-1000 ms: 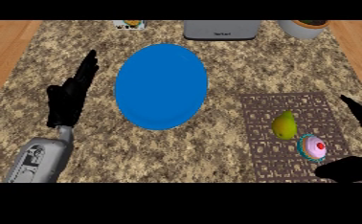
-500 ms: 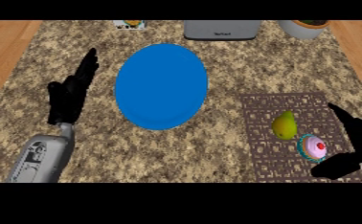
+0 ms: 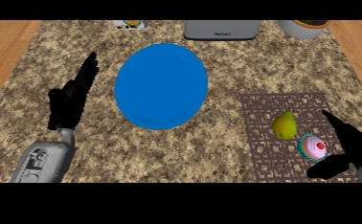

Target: Pick the cupcake from the placemat and place it in the plate

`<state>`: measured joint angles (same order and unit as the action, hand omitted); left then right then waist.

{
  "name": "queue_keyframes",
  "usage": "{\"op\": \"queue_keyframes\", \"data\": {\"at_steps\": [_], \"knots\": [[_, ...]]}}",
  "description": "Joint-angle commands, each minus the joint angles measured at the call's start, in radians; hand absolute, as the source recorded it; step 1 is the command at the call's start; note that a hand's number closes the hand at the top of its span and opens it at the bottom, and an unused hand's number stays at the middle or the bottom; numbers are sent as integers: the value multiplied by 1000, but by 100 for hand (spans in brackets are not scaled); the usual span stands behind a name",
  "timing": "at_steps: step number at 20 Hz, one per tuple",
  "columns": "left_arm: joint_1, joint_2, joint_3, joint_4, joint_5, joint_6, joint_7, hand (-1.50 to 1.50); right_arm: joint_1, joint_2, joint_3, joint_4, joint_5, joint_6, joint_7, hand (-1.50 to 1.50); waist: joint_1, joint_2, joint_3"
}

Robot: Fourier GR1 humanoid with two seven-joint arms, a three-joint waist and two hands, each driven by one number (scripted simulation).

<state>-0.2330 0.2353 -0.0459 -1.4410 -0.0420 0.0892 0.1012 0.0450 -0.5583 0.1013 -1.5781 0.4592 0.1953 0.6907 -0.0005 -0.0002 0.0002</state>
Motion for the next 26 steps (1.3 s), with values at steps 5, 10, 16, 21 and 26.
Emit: {"op": "queue_keyframes", "data": {"at_steps": [5, 10, 16, 21, 26], "knots": [[-51, -7, 67, 115, -8, -40, -75, 0, -6, 43, -24, 25, 116, -20, -89, 150, -5, 1, 0], [-3, -23, 39, -49, -33, -47, 51, 0, -74, 71, -81, 145, 172, -34, -151, 150, 1, 0, 0], [-48, -22, 84, 10, -26, -70, 34, 0, 5, 101, -110, 65, 228, -99, -205, 150, -4, 0, 0], [-12, -36, 65, 30, -38, -63, -11, 0, 74, 339, 207, -84, 524, -240, 52, 150, 0, -1, -2], [-38, -18, 96, 29, -23, -74, 2, 0, 94, 344, 302, -234, 712, -312, 103, 150, -7, -3, -1]]}}
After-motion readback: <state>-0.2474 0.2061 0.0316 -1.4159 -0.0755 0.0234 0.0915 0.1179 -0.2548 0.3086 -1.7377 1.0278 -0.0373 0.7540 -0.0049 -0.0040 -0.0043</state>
